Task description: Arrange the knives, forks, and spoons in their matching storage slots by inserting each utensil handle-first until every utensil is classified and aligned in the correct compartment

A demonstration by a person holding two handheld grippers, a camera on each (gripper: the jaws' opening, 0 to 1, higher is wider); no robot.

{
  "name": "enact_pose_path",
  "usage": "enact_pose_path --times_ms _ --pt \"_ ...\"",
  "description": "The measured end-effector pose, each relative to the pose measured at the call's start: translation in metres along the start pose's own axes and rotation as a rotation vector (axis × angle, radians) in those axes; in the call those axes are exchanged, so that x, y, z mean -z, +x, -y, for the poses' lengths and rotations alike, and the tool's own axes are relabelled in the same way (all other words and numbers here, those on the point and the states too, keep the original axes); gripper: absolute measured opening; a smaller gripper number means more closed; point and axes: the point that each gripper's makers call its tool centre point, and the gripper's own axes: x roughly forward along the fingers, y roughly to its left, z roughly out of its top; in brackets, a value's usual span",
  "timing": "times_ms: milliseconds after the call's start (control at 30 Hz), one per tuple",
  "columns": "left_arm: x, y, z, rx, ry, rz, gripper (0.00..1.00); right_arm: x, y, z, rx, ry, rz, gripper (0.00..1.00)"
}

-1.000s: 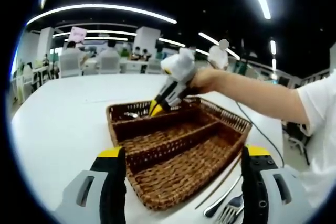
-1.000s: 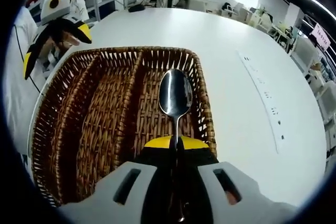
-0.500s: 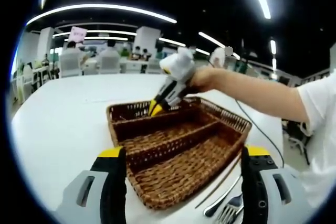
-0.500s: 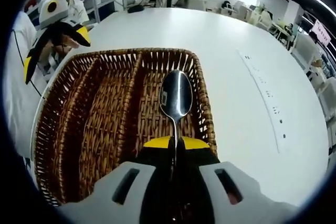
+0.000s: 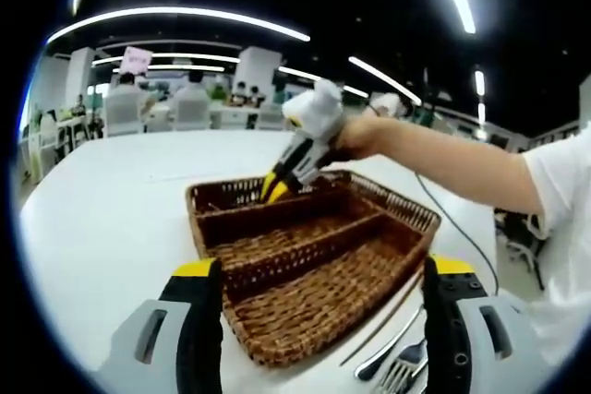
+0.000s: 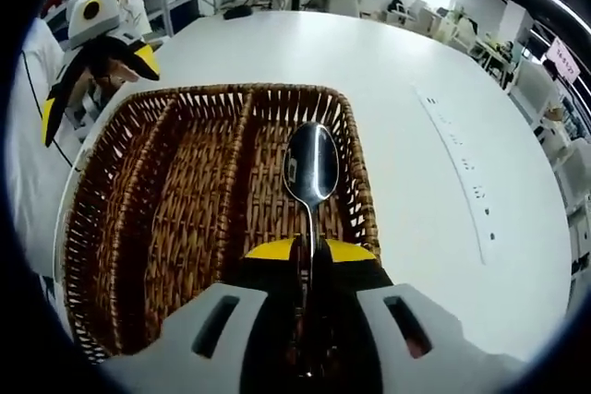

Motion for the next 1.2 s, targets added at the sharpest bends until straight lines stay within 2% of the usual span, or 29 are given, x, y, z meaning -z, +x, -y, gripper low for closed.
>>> enact_pose_path --times_ms 200,367,667,1200 --pt "-0.001 -0.002 0.003 0.004 0.004 0.005 0.91 -0.003 -0.009 0.0 0.013 0.008 0.006 0.13" --pt "-0.002 -0.004 0.005 0.005 0.007 0.009 0.9 -0.009 -0.017 -0.006 0.001 0.025 0.037 0.14" --pt "-0.004 -0.008 0.014 0.017 0.022 0.016 0.89 -0.011 -0.029 -0.013 0.023 0.025 0.045 0.15" --pt "-0.001 -0.018 0.042 0.054 0.085 0.026 0.81 -0.017 -0.056 -0.039 0.068 0.026 0.102 0.18"
